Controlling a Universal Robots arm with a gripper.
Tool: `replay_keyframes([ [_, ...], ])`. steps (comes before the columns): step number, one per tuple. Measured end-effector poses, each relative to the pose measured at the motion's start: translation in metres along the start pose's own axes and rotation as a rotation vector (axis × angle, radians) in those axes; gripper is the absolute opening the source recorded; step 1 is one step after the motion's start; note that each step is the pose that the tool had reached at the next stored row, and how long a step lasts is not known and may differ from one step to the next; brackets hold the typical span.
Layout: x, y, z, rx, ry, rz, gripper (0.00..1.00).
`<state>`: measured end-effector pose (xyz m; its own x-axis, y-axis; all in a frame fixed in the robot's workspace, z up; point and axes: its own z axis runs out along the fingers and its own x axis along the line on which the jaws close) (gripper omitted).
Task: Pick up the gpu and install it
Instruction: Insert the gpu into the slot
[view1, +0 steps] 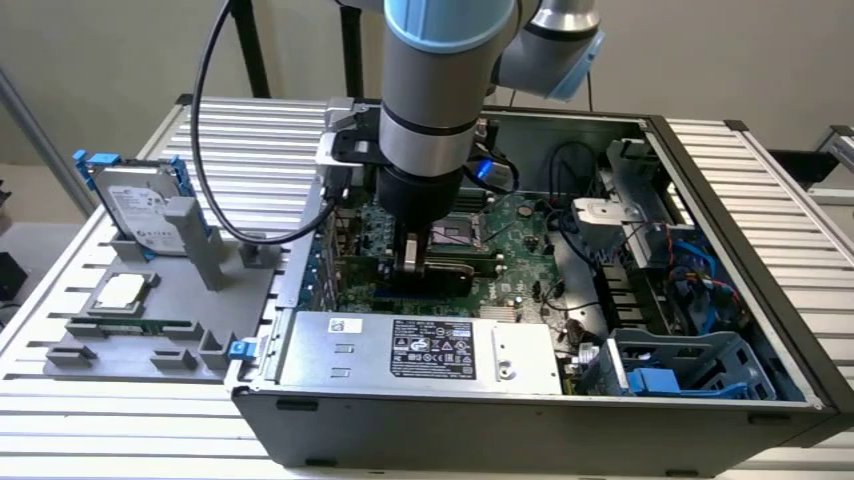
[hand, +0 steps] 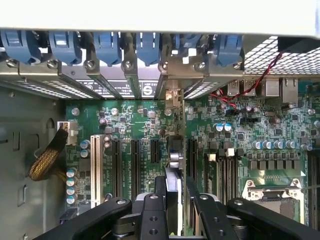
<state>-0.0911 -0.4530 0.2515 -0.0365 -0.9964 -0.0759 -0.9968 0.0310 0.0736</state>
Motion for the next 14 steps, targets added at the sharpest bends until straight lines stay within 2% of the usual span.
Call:
replay_keyframes([
  [8,-0.0032,0.0,0.0015,-0.004,0.0069,0.001,0.0],
  [14,-0.0037,0.0004,0.0029,-0.006,0.0145,0.001,0.0],
])
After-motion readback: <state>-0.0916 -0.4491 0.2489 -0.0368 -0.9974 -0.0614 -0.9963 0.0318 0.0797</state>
